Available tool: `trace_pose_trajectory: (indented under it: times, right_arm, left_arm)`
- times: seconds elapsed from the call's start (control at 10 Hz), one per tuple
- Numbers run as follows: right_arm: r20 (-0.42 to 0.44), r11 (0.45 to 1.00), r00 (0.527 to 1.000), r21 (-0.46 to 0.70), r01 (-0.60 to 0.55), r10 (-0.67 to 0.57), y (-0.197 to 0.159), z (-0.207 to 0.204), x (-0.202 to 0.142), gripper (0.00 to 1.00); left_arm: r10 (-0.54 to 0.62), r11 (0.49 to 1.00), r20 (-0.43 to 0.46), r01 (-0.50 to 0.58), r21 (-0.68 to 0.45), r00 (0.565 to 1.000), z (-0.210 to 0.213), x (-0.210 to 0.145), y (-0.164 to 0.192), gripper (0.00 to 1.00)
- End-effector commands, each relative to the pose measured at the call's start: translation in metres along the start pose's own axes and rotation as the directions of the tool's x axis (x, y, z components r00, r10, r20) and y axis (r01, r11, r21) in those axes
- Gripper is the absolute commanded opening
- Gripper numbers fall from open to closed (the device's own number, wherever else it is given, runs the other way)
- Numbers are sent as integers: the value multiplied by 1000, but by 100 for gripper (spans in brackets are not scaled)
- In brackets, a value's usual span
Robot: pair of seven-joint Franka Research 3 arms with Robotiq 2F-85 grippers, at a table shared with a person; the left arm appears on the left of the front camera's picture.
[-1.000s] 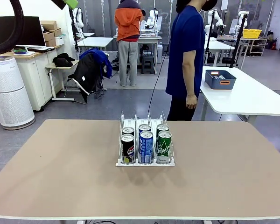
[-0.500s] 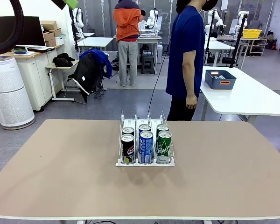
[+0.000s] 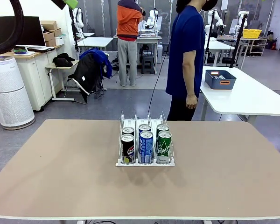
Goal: Fill the beverage cans into the dispenser.
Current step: Pick up the Ionic drink handed by the human.
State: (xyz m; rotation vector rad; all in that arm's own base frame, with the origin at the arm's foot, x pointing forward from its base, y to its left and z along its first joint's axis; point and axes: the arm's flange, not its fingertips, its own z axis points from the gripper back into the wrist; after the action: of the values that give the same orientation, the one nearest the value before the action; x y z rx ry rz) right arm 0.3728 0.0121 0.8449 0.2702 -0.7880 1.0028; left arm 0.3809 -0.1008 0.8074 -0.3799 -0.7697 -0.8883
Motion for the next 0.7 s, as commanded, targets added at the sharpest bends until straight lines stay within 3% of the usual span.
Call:
trace_pose_trajectory:
  times: [0.0, 0.6]
  right_arm:
    - [5, 1000, 1000, 1, 0, 0, 0, 1, 1, 100]
    - [5, 1000, 1000, 1, 0, 0, 0, 1, 1, 100]
  left_arm:
    - [9, 1000, 0, -9, 4, 1000, 1, -2, 0, 100]
    - [9, 1000, 0, -9, 4, 1000, 1, -2, 0, 100]
